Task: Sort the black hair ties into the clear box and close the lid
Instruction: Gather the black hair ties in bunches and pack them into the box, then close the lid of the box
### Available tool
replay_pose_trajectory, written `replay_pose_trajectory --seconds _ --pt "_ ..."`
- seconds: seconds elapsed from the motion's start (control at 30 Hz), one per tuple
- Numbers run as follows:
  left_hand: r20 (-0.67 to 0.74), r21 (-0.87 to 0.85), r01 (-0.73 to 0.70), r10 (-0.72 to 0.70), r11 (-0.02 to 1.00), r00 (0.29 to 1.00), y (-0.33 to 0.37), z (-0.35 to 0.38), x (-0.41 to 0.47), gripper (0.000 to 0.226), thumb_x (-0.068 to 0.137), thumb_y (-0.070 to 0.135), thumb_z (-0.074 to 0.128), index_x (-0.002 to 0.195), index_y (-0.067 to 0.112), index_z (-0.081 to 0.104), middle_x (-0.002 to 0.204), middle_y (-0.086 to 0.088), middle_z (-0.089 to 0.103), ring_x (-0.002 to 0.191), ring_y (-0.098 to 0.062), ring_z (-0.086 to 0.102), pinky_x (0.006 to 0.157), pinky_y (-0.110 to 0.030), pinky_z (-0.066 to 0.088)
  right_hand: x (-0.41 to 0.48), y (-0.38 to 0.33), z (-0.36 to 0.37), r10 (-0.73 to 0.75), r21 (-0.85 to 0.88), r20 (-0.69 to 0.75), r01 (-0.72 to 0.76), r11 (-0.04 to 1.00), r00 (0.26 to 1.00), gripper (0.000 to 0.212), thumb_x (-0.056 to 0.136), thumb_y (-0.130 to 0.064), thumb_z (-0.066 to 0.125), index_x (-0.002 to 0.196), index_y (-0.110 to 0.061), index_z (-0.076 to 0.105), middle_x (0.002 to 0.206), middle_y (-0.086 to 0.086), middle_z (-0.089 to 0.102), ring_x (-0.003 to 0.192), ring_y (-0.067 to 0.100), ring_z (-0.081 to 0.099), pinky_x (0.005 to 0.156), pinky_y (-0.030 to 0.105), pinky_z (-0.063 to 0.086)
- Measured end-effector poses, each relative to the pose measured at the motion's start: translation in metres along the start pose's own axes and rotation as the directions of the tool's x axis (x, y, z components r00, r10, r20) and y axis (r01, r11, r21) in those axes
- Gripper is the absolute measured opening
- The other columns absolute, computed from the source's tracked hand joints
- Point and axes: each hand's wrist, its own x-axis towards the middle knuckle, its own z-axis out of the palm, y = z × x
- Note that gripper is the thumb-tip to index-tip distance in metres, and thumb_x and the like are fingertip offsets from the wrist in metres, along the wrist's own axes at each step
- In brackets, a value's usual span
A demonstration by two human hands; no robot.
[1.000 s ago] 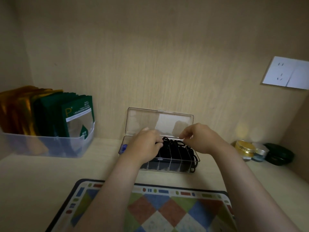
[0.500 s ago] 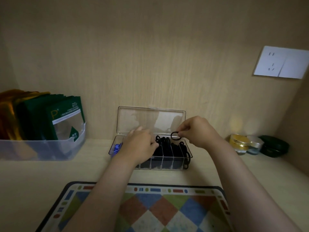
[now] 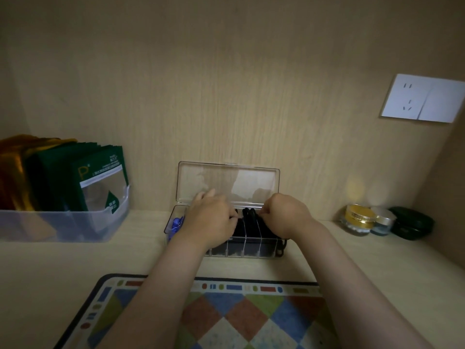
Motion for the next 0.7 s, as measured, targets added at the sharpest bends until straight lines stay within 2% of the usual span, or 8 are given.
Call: replay_pose_trajectory --seconds 0.13,0.2,0.27,0.33,0.43,0.5,0.6,0.7 --pt "0.128 0.055 0.012 -0.019 0.998 0.992 0.007 0.002 0.001 0.041 0.101 0.038 0.034 0.108 0.026 0.073 0.120 0.011 0.045 0.109 -0.011 0.028 0.107 -0.030 0.015 0.002 0.004 -0.006 0.012 0.053 0.055 -0.015 0.998 0.998 0.033 0.092 -0.030 0.052 0.064 -0.017 0.063 0.065 0.000 0.058 0.067 0.020 0.057 0.054 0.027 0.036" --pt "0.171 0.073 0.006 -0.019 0.997 0.985 0.010 0.003 0.001 0.044 0.102 0.037 0.030 0.109 0.023 0.071 0.123 0.011 0.050 0.118 -0.012 0.032 0.116 -0.034 0.008 0.001 0.004 -0.011 0.002 0.089 0.053 -0.007 0.996 0.999 0.032 0.089 -0.029 0.052 0.064 -0.013 0.064 0.064 0.002 0.059 0.066 0.022 0.058 0.054 0.029 0.040" --pt "0.185 0.115 -0.019 -0.003 0.993 0.983 0.010 0.003 0.000 0.047 0.102 0.035 0.028 0.103 0.021 0.073 0.115 0.009 0.061 0.126 -0.013 0.036 0.121 -0.042 0.001 0.000 0.003 -0.018 -0.020 0.118 0.020 0.017 0.993 1.000 0.027 0.086 -0.027 0.053 0.076 -0.013 0.074 0.075 0.003 0.070 0.076 0.023 0.065 0.066 0.033 0.053" --pt "0.195 0.136 -0.013 -0.014 0.991 0.981 0.012 0.000 -0.001 0.051 0.103 0.035 0.026 0.092 0.018 0.073 0.109 0.004 0.067 0.137 -0.016 0.034 0.122 -0.044 -0.005 -0.004 0.001 -0.023 -0.038 0.113 -0.024 0.040 0.993 0.999 0.026 0.085 -0.025 0.054 0.087 -0.017 0.079 0.088 0.000 0.075 0.085 0.021 0.067 0.078 0.036 0.057" --pt "0.208 0.113 0.004 -0.028 0.994 0.978 0.015 -0.005 -0.001 0.047 0.104 0.032 0.025 0.091 0.017 0.068 0.118 -0.002 0.066 0.145 -0.021 0.025 0.122 -0.044 -0.007 -0.006 -0.001 -0.020 -0.081 0.057 -0.011 0.081 0.995 0.997 0.028 0.087 -0.025 0.052 0.081 -0.014 0.077 0.079 0.002 0.073 0.079 0.022 0.066 0.073 0.034 0.055" --pt "0.188 0.062 0.014 -0.025 0.998 0.982 0.015 -0.004 -0.001 0.038 0.103 0.029 0.029 0.106 0.019 0.065 0.115 -0.001 0.067 0.138 -0.021 0.035 0.123 -0.043 -0.001 -0.008 -0.002 -0.012 -0.135 -0.063 0.021 0.136 0.989 0.991 0.032 0.089 -0.027 0.049 0.071 -0.011 0.070 0.070 0.004 0.066 0.076 0.024 0.061 0.070 0.032 0.046" --pt "0.114 -0.038 0.014 -0.010 0.999 0.993 0.012 -0.002 -0.002 0.024 0.102 0.028 0.035 0.114 0.023 0.055 0.109 0.003 0.066 0.118 -0.019 0.048 0.117 -0.038 0.018 -0.008 -0.007 -0.002 -0.191 -0.242 0.084 0.206 0.948 0.978 0.035 0.091 -0.032 0.043 0.070 -0.015 0.066 0.081 0.004 0.066 0.092 0.022 0.051 0.083 0.035 0.035" --pt "0.028 -0.123 0.003 0.001 0.992 1.000 0.009 -0.004 -0.002 0.022 0.099 0.022 0.042 0.113 0.024 0.059 0.111 0.006 0.062 0.108 -0.016 0.051 0.098 -0.031 0.032 -0.008 -0.007 -0.004 -0.179 -0.209 0.079 0.192 0.959 0.981 0.033 0.090 -0.030 0.045 0.068 -0.016 0.065 0.076 0.004 0.061 0.089 0.024 0.052 0.079 0.033 0.033"
